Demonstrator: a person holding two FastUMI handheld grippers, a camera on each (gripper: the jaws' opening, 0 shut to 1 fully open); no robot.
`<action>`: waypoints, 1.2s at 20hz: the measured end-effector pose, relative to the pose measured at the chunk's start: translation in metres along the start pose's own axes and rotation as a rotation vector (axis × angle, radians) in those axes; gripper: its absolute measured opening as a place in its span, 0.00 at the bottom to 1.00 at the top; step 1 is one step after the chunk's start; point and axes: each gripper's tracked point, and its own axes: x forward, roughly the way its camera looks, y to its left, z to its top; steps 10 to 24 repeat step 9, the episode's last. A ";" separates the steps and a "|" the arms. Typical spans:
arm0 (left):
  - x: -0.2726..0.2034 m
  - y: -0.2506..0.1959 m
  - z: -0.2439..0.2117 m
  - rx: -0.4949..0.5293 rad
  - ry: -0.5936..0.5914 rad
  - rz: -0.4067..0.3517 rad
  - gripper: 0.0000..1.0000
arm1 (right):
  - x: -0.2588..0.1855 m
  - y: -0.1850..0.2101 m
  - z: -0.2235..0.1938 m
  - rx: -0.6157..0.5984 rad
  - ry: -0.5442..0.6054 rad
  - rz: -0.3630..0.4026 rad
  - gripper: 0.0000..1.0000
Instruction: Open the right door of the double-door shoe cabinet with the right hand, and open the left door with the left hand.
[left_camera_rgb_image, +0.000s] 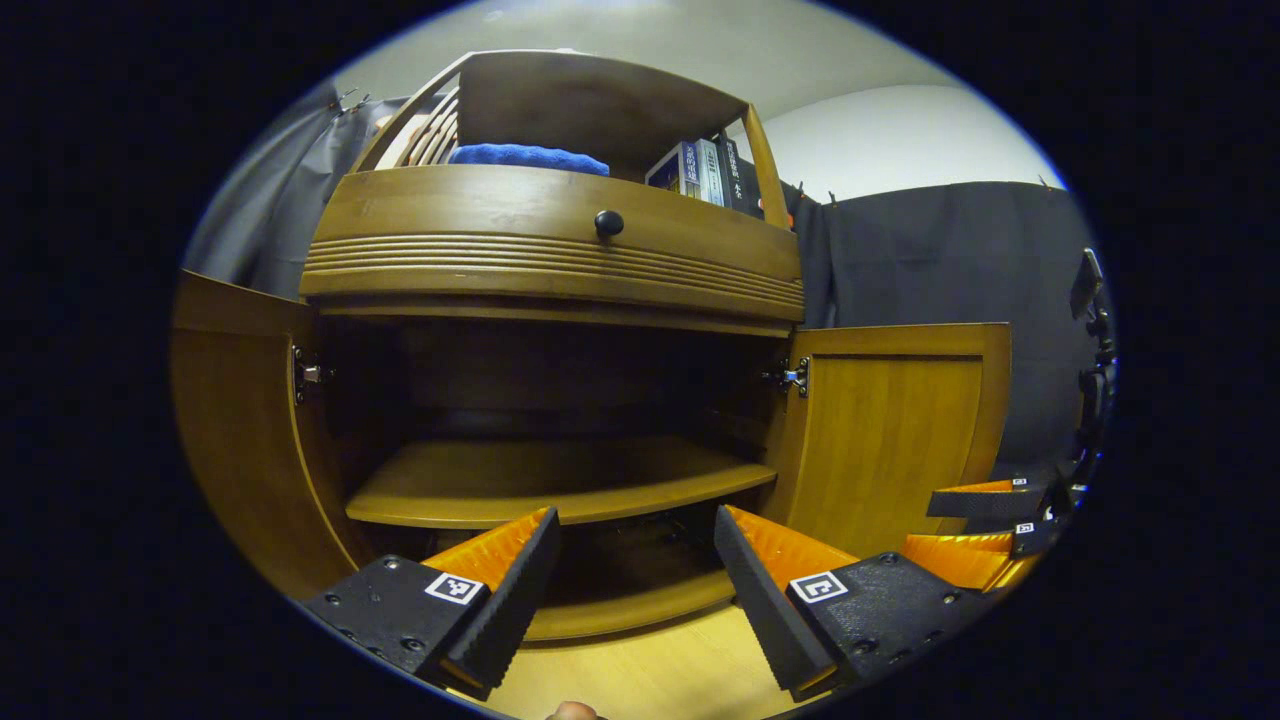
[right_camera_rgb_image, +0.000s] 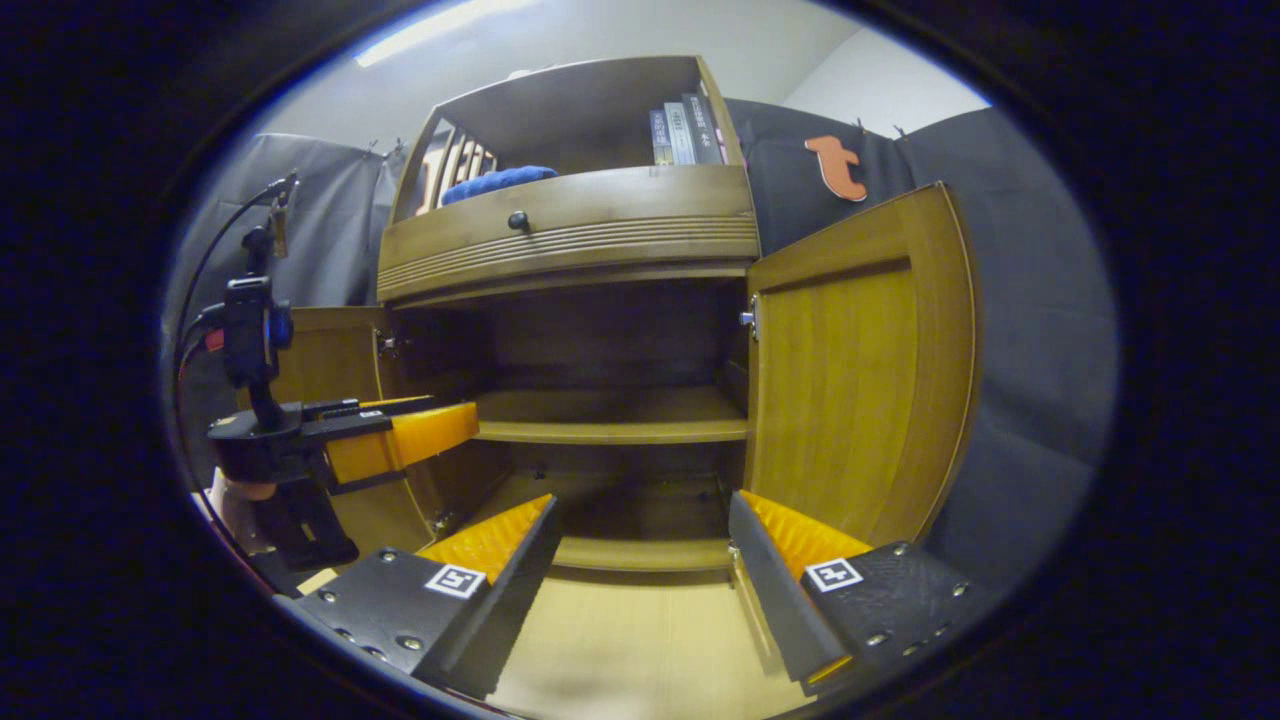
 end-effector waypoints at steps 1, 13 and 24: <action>-0.002 0.001 0.002 -0.001 -0.004 0.007 0.93 | -0.001 -0.001 0.001 -0.001 -0.002 0.004 1.00; -0.013 0.010 0.003 -0.015 -0.008 0.048 0.92 | -0.003 -0.001 0.018 -0.021 -0.077 0.023 1.00; -0.013 0.010 0.003 -0.015 -0.008 0.048 0.92 | -0.003 -0.001 0.018 -0.021 -0.077 0.023 1.00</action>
